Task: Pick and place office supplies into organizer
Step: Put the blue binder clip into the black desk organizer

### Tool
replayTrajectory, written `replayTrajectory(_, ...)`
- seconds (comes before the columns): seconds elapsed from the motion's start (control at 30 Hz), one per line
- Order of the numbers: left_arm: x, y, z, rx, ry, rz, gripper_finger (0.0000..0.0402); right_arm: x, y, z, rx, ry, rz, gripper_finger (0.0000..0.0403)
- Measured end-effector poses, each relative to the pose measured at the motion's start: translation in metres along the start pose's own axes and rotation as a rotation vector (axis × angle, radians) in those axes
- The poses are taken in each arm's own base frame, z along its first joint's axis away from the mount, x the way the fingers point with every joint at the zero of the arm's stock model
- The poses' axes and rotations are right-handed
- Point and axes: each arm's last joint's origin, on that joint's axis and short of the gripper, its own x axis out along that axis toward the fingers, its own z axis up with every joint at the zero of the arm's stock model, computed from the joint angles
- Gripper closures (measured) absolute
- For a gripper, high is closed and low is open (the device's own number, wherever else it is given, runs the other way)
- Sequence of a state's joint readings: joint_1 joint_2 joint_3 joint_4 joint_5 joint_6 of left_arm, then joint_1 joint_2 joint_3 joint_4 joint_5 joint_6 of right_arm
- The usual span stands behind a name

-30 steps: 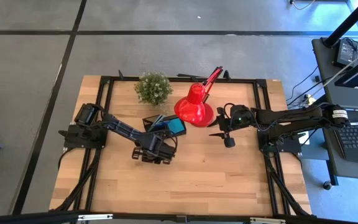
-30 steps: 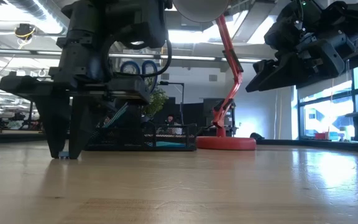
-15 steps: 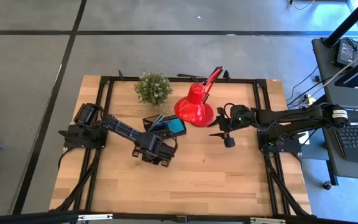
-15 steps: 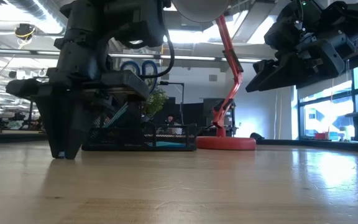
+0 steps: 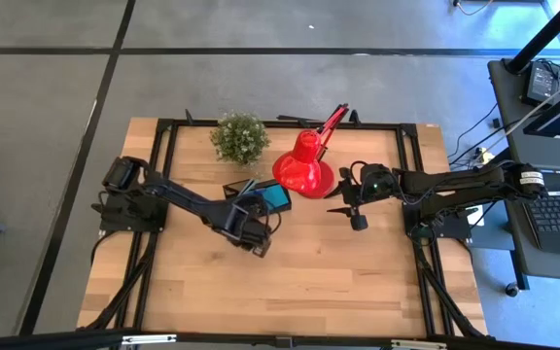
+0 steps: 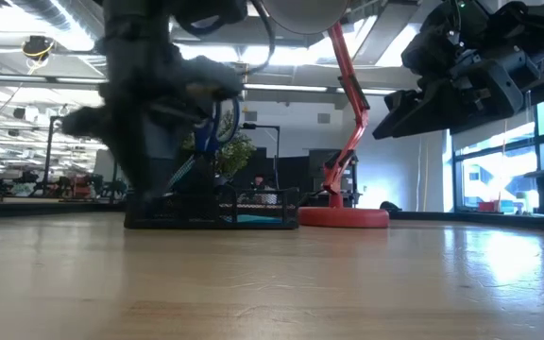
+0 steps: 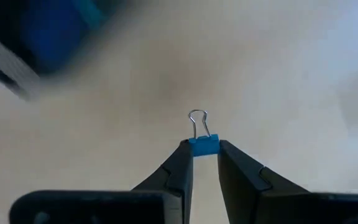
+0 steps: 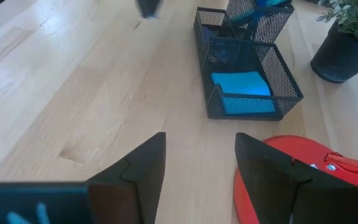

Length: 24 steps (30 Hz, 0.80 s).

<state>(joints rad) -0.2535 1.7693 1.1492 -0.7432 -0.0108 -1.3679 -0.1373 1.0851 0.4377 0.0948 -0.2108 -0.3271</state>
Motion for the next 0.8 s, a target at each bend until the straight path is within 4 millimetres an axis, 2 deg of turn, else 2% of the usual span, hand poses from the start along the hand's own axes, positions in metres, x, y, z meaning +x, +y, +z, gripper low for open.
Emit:
replayTrajectory(0.13,-0.003,0.003,0.009,-0.003,-0.236,0.053,0.0344,0.000,0.000,0.001,-0.002,-0.007,-0.002,0.0208)
replayTrajectory(0.3,-0.004,0.006,0.017,-0.018,-0.363,0.092,0.0345,0.000,0.000,0.001,-0.001,-0.007,-0.003,0.0208)
replayTrajectory(0.63,-0.004,0.011,0.026,-0.028,-0.449,0.152,0.0345,0.000,0.000,0.001,-0.001,-0.006,-0.002,0.0208)
replayTrajectory(0.8,-0.002,0.016,0.027,0.017,-0.418,0.216,0.0345,0.000,0.000,0.000,-0.001,-0.005,-0.002,0.0208)
